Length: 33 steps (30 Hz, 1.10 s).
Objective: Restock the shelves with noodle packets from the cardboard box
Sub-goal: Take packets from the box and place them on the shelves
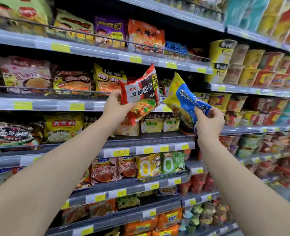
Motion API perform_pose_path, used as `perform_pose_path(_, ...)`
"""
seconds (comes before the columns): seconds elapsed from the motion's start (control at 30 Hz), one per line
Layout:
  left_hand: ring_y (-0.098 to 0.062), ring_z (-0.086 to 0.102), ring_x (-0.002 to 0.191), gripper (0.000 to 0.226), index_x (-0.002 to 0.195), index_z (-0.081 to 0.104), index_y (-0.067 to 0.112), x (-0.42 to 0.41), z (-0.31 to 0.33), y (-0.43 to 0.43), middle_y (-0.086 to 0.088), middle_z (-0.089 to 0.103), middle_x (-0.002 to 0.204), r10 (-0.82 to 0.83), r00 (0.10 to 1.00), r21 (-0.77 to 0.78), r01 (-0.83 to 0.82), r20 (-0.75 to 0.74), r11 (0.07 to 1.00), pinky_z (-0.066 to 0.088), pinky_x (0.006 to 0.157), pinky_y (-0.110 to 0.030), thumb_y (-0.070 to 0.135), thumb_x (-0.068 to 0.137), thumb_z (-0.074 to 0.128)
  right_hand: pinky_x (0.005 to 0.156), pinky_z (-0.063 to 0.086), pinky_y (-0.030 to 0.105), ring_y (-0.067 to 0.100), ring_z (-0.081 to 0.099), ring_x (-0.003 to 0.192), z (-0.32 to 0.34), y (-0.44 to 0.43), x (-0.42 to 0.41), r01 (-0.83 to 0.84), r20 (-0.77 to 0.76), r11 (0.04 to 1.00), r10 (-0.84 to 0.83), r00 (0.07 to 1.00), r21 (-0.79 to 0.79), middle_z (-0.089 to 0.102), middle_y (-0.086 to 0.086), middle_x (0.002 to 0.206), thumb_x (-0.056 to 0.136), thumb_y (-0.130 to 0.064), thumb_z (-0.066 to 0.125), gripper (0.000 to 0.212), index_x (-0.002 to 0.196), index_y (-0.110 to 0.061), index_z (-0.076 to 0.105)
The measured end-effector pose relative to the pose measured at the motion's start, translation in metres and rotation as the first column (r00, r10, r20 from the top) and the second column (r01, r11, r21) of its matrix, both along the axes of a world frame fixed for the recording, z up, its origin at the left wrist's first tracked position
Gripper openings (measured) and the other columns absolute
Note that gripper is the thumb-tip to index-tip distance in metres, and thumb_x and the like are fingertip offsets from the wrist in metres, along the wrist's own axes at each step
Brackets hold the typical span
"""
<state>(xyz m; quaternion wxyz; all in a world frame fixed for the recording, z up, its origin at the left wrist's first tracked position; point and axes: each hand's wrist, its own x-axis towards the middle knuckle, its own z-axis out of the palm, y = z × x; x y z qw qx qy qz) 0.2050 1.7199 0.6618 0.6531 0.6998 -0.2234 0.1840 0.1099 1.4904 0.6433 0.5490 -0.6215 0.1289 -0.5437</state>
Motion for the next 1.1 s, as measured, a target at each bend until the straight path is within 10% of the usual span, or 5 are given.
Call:
perform_pose_path(0.43,-0.029,0.061,0.089,0.035,0.072,0.046,0.030,0.123,0.048,-0.147,-0.011,0.062,0.091,0.051,0.963,0.074,-0.073,0.266,0.995,0.051,0.081,-0.046,0.015,0.076,0.077,0.060,0.037,0.001,-0.005,0.046,0.067,0.043,-0.128,0.098,0.159,0.175,0.978,-0.134,0.975,-0.136,0.050,0.002,0.092,0.086,-0.008,0.063,0.011,0.086,-0.012,0.052)
perform_pose_path(0.8,-0.017,0.055,0.099,0.059,0.122,0.045,0.008,0.187,0.069,-0.243,-0.002,0.057,0.107,0.171,0.978,0.219,-0.194,0.120,0.956,0.040,0.082,-0.025,0.020,0.075,0.078,0.064,0.035,0.006,-0.003,0.046,0.066,0.057,-0.242,0.172,0.063,0.172,0.975,-0.026,0.985,-0.215,0.049,-0.015,0.080,0.087,-0.018,0.062,0.012,0.092,-0.020,0.052)
perform_pose_path(1.1,-0.044,0.056,0.104,0.065,0.135,0.024,0.002,0.202,0.064,-0.255,-0.026,0.054,0.116,0.566,0.743,0.485,-0.666,0.358,0.567,0.045,0.078,-0.045,0.016,0.086,0.064,0.066,0.041,0.000,-0.024,0.050,0.076,0.062,-0.272,0.207,-0.181,0.114,0.922,0.232,0.966,-0.343,0.055,-0.016,0.093,0.090,-0.017,0.062,0.025,0.113,-0.013,0.058)
